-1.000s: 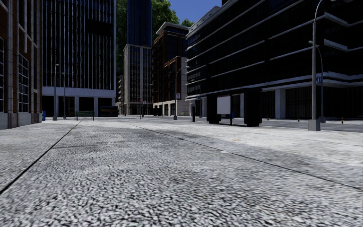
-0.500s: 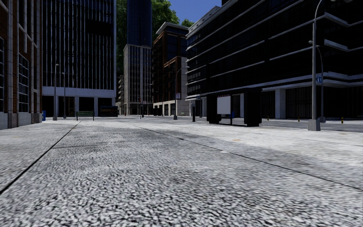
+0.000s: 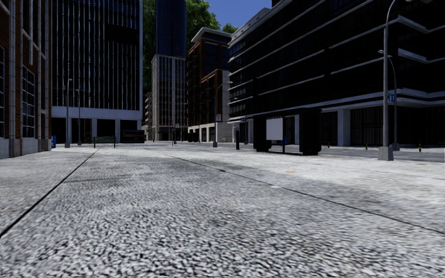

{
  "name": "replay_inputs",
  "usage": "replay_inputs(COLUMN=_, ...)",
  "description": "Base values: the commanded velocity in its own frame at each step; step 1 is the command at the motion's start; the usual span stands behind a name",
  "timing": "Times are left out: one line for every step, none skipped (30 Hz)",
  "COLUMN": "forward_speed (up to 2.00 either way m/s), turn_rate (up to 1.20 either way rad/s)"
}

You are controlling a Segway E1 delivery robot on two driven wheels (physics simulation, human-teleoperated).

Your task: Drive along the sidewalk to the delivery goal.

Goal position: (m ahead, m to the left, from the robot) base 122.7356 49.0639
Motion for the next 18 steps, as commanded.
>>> replay_inputs(forward_speed=1.36, turn_rate=0.0)
replay_inputs(forward_speed=1.19, turn_rate=0.0)
replay_inputs(forward_speed=1.16, turn_rate=0.0)
replay_inputs(forward_speed=1.15, turn_rate=0.0)
replay_inputs(forward_speed=1.15, turn_rate=0.0)
replay_inputs(forward_speed=1.13, turn_rate=0.0)
replay_inputs(forward_speed=1.13, turn_rate=0.0)
replay_inputs(forward_speed=1.34, turn_rate=0.0)
replay_inputs(forward_speed=1.34, turn_rate=0.0)
replay_inputs(forward_speed=2.0, turn_rate=0.0)
replay_inputs(forward_speed=2.0, turn_rate=0.0)
replay_inputs(forward_speed=2.0, turn_rate=0.0)
replay_inputs(forward_speed=2.0, turn_rate=0.0)
replay_inputs(forward_speed=2.0, turn_rate=0.0)
replay_inputs(forward_speed=2.0, turn_rate=0.0)
replay_inputs(forward_speed=2.0, turn_rate=0.0)
replay_inputs(forward_speed=2.0, turn_rate=0.0)
replay_inputs(forward_speed=2.0, turn_rate=0.0)
